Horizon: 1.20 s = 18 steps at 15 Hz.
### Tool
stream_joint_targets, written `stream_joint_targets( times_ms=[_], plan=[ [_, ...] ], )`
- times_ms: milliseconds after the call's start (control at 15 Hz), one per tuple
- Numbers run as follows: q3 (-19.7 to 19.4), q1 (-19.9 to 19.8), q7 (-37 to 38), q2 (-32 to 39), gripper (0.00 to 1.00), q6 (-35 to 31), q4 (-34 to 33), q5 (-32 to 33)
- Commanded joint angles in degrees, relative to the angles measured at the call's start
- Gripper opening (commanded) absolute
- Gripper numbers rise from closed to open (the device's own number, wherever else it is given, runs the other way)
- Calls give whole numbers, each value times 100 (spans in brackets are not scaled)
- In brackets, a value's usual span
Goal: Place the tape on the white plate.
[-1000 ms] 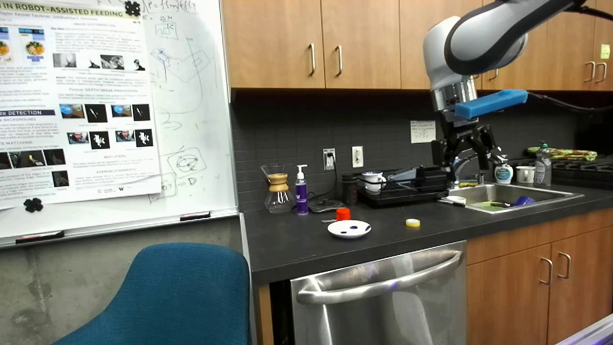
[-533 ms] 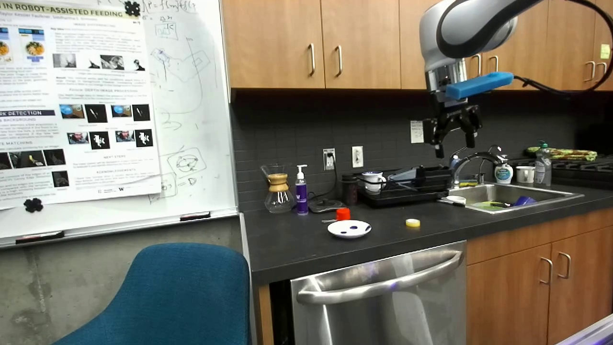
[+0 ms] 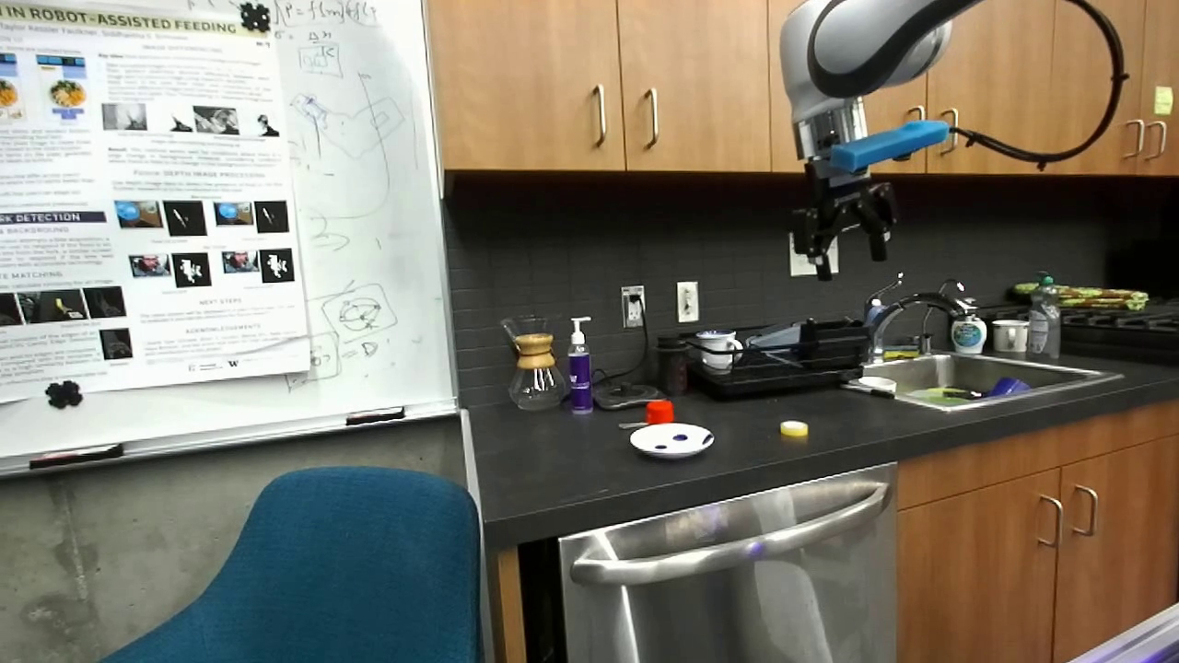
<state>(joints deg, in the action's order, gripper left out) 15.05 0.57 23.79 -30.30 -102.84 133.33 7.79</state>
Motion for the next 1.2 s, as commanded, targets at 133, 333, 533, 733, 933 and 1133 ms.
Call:
stream_joint_targets(
  times_ms=[133,333,533,733,933,1133],
  plan=[
    [-204,78,-558,1086,100,-14,-650,364],
    [-284,136,-830,1575,100,-43,-844,415],
    [-366,207,-1061,1992,100,-139,-996,393],
    [-464,253,-1181,2301,100,-403,-1084,307],
    [-564,286,-1247,2536,100,-731,-1121,218],
    [-614,310,-1201,2713,100,-957,-1140,207]
  ],
)
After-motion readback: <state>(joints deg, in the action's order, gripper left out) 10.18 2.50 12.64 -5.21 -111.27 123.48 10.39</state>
